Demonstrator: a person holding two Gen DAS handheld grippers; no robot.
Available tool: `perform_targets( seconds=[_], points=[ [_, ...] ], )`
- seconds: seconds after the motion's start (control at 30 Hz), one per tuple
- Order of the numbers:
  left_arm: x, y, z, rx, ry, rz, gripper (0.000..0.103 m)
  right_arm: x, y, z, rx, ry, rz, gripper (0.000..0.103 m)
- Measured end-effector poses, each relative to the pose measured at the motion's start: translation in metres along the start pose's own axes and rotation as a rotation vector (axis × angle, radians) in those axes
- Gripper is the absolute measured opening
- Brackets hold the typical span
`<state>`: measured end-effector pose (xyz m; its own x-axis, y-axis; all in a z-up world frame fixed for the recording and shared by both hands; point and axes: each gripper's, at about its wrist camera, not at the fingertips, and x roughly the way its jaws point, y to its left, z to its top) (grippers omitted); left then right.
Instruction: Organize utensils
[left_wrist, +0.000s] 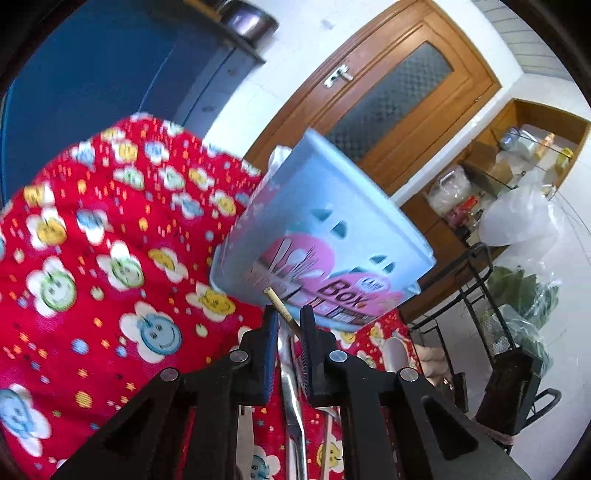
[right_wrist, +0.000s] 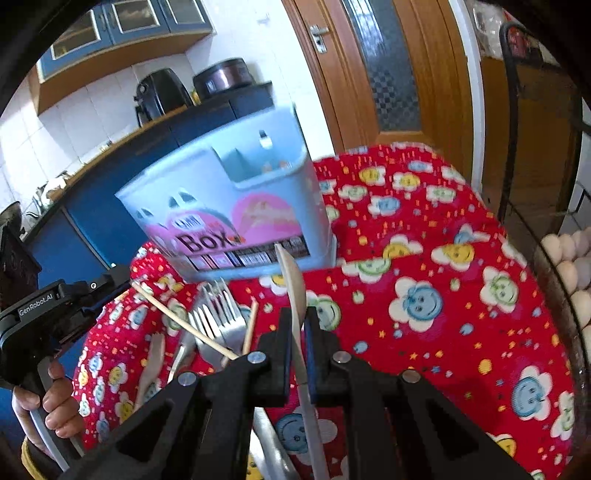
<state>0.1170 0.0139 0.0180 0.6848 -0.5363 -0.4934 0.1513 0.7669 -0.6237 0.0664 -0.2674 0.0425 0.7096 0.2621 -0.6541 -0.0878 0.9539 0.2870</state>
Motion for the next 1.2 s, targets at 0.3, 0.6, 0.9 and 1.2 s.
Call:
perform_targets(
  seconds=[0.3, 0.6, 0.9, 1.2],
  points=[
    [-0.051, -0.037, 0.022, 0.148, -0.108, 0.014, 0.006, -0.033, 0.009, 0.008, -0.003, -0.111, 0.023, 0.008],
    [-0.090, -0.065, 0.040, 0.261, -0.176, 0.034, 0.004, -0.052, 0.016, 0.010, -0.012, -0.151, 0.035, 0.008],
    [-0.122, -0.090, 0.069, 0.354, -0.219, 0.075, 0.004, -0.062, 0.015, 0.011, 0.003, -0.174, 0.037, 0.008],
    [-0.144, -0.129, 0.101, 0.459, -0.309, 0.118, 0.004, -0.063, 0.010, 0.011, 0.018, -0.178, 0.047, 0.008]
  ],
)
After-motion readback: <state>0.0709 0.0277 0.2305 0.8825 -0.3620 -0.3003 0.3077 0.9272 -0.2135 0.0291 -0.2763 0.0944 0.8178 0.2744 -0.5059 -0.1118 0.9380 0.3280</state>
